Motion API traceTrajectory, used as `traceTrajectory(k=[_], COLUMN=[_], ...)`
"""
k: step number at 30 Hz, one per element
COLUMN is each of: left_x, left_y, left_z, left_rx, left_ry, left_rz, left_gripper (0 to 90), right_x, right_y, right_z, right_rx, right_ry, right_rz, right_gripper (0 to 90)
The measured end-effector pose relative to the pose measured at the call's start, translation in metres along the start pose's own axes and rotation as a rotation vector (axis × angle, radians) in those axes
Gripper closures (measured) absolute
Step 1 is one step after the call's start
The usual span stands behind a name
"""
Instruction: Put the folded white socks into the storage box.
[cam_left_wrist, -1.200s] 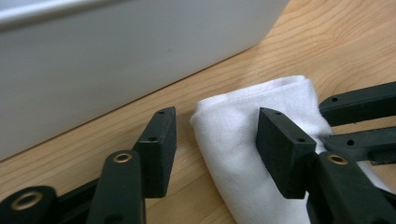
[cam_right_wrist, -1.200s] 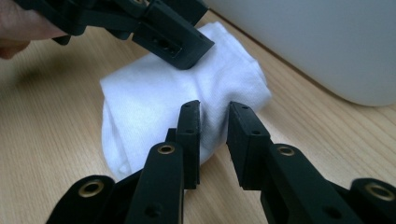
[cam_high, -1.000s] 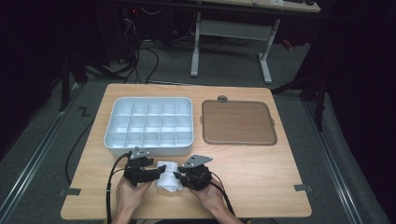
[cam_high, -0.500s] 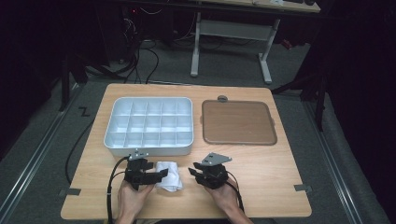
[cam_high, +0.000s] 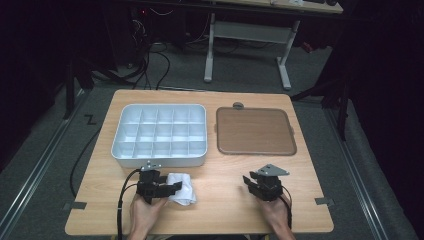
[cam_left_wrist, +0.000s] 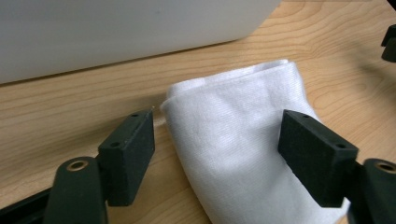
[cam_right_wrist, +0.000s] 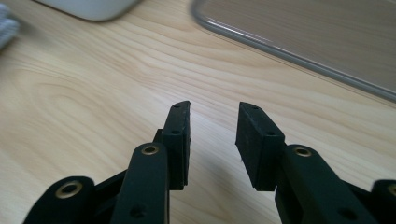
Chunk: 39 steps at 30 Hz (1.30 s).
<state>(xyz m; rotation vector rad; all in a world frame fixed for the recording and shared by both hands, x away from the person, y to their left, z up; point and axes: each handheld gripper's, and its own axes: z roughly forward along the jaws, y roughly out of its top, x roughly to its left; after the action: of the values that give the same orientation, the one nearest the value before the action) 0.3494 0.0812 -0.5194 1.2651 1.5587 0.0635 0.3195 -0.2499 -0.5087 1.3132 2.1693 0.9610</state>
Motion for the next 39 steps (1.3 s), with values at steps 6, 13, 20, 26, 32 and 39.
traceTrajectory(k=[6,13,20,26,32,39], left_x=[0.001,0.001,0.005,0.006,0.005,0.004], left_y=[-0.002,-0.003,-0.003,-0.002,-0.004,-0.005], left_z=[0.003,0.003,0.002,0.001,-0.003,-0.005], left_rx=[0.009,0.019,0.028,0.042,0.029,0.024], left_ry=[0.003,-0.007,-0.033,-0.042,-0.049,-0.056], left_rz=[-0.010,-0.003,-0.018,-0.025,-0.005,0.006], left_gripper=[34.1,41.5,47.8,54.1,65.1,69.6], right_x=[-0.030,-0.054,-0.066,-0.074,-0.075,-0.074], right_y=[-0.019,-0.034,-0.046,-0.049,-0.049,-0.049], right_z=[-0.010,-0.018,-0.018,-0.022,-0.021,-0.021], right_rx=[0.020,0.004,0.012,0.014,0.016,0.019], right_ry=[-0.100,-0.149,-0.182,-0.197,-0.199,-0.191], right_rz=[0.047,0.117,0.151,0.159,0.159,0.152], right_gripper=[63.8,58.7,52.1,48.7,45.9,42.5])
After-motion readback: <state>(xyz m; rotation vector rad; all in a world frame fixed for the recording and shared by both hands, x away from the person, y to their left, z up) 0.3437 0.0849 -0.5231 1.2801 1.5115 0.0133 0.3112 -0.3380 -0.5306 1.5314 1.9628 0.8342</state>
